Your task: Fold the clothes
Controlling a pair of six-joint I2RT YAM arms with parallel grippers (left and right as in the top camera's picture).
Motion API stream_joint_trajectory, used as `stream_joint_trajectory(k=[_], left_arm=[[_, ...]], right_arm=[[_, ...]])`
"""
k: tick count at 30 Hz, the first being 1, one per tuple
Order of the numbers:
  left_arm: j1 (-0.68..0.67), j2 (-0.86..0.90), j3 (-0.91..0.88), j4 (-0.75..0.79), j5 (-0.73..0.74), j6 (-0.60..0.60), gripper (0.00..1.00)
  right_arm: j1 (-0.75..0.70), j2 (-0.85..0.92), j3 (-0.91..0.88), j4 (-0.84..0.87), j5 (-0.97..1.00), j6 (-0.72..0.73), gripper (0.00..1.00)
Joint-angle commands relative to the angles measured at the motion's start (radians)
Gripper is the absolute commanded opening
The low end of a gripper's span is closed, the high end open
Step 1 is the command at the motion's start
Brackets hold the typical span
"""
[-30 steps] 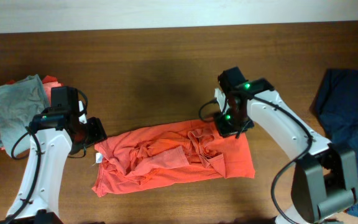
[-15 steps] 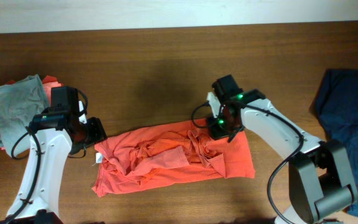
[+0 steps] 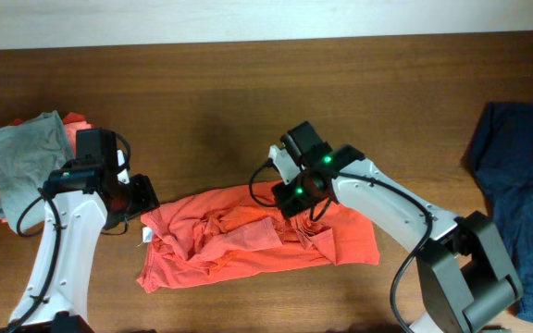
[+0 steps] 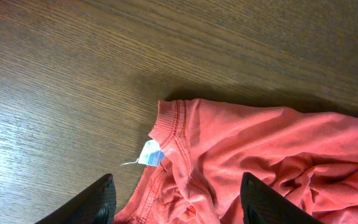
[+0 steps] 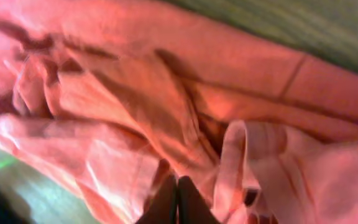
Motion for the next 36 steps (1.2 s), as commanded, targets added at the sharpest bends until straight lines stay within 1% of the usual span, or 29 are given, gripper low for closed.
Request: stream_joint_trajectory(k=[1,3,5,9,11,13,18,22,26,31,36], left_arm=[[0.006,-0.011,0.019,-0.002,0.007,0.017,0.64],[0.006,-0.011,0.019,-0.002,0.007,0.017,0.64],[0.006,-0.011,0.019,-0.002,0.007,0.017,0.64],[0.006,-0.011,0.019,-0.002,0.007,0.017,0.64],[0.006,-0.011,0.019,-0.002,0.007,0.017,0.64],[0.006,-0.011,0.019,-0.002,0.007,0.017,0.64],[0.006,-0.011,0.019,-0.002,0.007,0.017,0.64],[0.006,-0.011,0.019,-0.002,0.007,0.021,0.64],[0.006,-0.011,0.019,-0.002,0.007,0.021,0.64],[0.006,-0.011,0.019,-0.002,0.007,0.021,0.64],[0.006,-0.011,0.019,-0.002,0.007,0.021,0.64]], right_arm=[[-0.059,-0.026,0.074,-0.091,-0.013,-0.005,0.15],[-0.105,-0.055,0.113,-0.155,-0.011,-0.009,0.2],[-0.15,-0.095,0.141,-0.197,-0.006,-0.019,0.21],[-0.245,-0.192,0.151,-0.241,0.035,-0.027,0.29],[-0.277,-0.209,0.151,-0.264,0.063,-0.028,0.29],[-0.291,-0.204,0.146,-0.282,0.072,-0.031,0.26],[-0.259,-0.134,0.075,-0.257,0.089,-0.024,0.24],[-0.238,-0.054,0.023,-0.192,0.103,-0.004,0.23],[-0.195,0.035,0.017,-0.113,0.082,-0.004,0.19],[-0.105,0.113,0.017,-0.039,0.029,-0.004,0.19],[-0.002,0.148,0.017,0.087,-0.001,-0.004,0.19]])
